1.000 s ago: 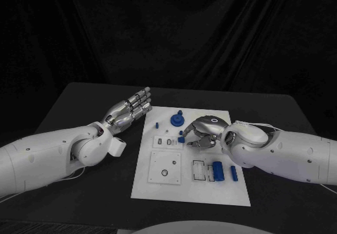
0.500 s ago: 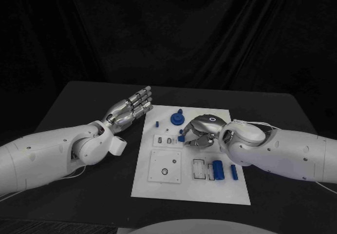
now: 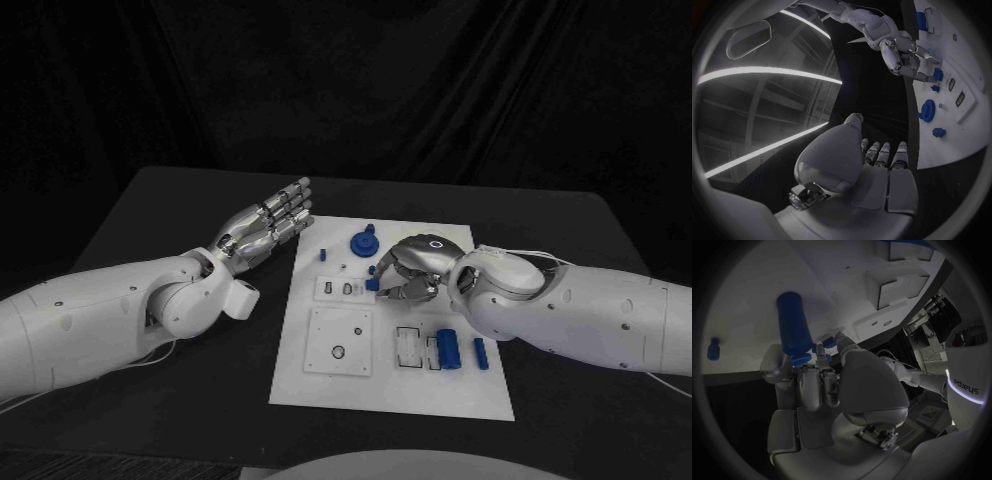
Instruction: Assemble the parts on the task board
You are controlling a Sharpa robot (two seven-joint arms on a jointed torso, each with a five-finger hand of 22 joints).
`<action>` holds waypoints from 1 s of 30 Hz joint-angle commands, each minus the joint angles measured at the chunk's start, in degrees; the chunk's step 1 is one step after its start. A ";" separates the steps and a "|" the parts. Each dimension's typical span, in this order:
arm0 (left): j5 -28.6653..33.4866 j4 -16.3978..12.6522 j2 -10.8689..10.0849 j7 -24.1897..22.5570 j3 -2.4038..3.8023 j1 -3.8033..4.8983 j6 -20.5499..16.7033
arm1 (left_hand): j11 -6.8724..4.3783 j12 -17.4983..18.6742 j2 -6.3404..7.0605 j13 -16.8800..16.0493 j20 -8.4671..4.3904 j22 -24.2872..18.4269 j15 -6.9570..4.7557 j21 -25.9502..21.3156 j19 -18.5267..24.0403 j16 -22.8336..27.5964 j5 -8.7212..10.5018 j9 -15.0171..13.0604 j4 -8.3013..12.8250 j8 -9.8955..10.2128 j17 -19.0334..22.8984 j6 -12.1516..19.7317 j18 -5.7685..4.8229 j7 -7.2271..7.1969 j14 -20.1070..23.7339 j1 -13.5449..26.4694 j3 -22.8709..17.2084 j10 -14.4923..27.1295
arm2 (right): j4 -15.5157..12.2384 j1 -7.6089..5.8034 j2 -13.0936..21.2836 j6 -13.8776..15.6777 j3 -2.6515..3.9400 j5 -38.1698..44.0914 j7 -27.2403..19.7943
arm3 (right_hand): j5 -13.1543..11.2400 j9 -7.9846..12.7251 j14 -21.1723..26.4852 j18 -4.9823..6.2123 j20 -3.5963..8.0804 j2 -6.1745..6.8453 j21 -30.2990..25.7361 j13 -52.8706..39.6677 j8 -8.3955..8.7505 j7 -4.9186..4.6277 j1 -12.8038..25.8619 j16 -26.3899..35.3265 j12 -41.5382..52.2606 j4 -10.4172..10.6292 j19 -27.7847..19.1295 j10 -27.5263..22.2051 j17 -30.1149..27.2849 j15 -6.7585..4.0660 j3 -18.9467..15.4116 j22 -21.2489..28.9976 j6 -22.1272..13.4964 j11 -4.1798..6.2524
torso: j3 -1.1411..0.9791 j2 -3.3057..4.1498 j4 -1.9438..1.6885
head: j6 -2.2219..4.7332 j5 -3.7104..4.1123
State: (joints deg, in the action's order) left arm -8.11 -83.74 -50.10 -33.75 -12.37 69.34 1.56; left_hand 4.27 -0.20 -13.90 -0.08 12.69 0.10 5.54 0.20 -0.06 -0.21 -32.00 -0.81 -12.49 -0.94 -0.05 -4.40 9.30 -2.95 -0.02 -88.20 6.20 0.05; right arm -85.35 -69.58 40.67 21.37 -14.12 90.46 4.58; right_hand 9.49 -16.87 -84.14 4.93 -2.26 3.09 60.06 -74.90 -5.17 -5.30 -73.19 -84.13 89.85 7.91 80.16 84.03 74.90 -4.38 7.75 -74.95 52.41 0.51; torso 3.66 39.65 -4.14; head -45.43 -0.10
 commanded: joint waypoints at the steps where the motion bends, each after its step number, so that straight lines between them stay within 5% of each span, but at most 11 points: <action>1: -0.01 -0.04 0.16 -0.50 0.05 -0.08 0.79 | 0.46 0.20 -0.09 0.08 0.43 -0.10 0.30 -0.20 0.06 0.21 -0.24 0.00 -0.10 0.13 0.05 0.03 0.99 0.28 0.02 0.30 -0.28 -0.05 | 0.10 0.13 -0.04 0.78 0.01 0.35 0.16 | 0.62 -0.06 -4.38 0.85 -0.10 -0.14 -0.35 -15.10 -0.39 0.04 0.40 0.33 0.15 0.33 0.24 5.97 8.37 0.43 -0.03 -3.80 0.56 -0.24 | -0.02 -0.06 -0.01 | -0.12 -0.07; 7: -0.01 0.03 0.22 -0.41 0.05 -0.09 0.87 | 0.51 0.20 -0.14 0.08 0.44 -0.10 0.29 -0.20 0.06 0.21 -0.26 0.00 -0.05 0.14 0.05 0.03 0.99 0.41 0.02 0.31 -0.37 -0.05 | 0.26 0.14 -0.19 0.85 0.01 0.35 0.00 | 2.45 -0.41 -4.39 0.87 -0.06 -1.29 -0.52 -15.10 -1.20 0.19 0.59 0.27 0.15 0.57 0.25 5.97 8.42 0.37 0.35 -3.93 2.14 -0.13 | -0.01 -0.06 0.09 | -0.31 -0.26; 23: -0.02 0.24 0.52 -0.19 0.05 -0.18 1.19 | 0.64 0.20 -0.27 0.08 0.44 -0.10 0.25 -0.20 0.06 0.21 -0.29 0.00 -0.01 0.14 0.05 0.02 0.99 0.52 0.02 0.31 -0.50 -0.05 | 1.32 0.27 -1.68 1.67 0.01 0.35 0.06 | 3.47 -0.84 -4.39 0.87 0.07 -1.70 -0.60 -15.10 -2.09 0.58 0.40 0.28 0.15 0.26 0.32 5.97 8.39 0.17 0.64 -4.12 3.99 0.11 | -0.03 -0.05 0.03 | -0.43 -0.11; 30: -0.02 0.27 0.57 -0.10 0.05 -0.20 1.32 | 0.64 0.20 -0.27 0.08 0.44 -0.10 0.25 -0.20 0.06 0.21 -0.29 0.00 -0.01 0.14 0.05 0.02 0.99 0.52 0.02 0.31 -0.50 -0.05 | 1.55 0.34 -2.03 2.39 0.01 0.35 -0.35 | 8.45 -1.21 -4.38 0.88 0.39 -1.66 -0.83 -15.10 -2.43 1.00 -0.58 0.29 0.15 -0.89 0.39 5.97 8.37 -0.16 1.53 -4.36 4.94 0.53 | -0.03 0.00 0.01 | -0.55 -0.28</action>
State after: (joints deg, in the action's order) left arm -8.11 -83.39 -49.65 -33.36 -12.38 69.22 2.07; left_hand 4.73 -0.20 -13.90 -0.06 12.69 0.06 5.54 0.19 -0.05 -0.21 -32.00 -0.81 -12.49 -0.94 -0.08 -4.40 9.30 -2.95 -0.02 -88.20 5.89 0.01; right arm -83.79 -69.41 38.63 22.33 -14.11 90.48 4.44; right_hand 17.28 -17.90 -84.14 4.93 -2.05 1.49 59.45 -74.90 -7.27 -4.39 -73.13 -84.13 89.85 7.25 80.36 84.03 74.90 -4.38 9.18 -74.92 57.02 0.51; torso 3.63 39.61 -4.10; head -45.91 -0.36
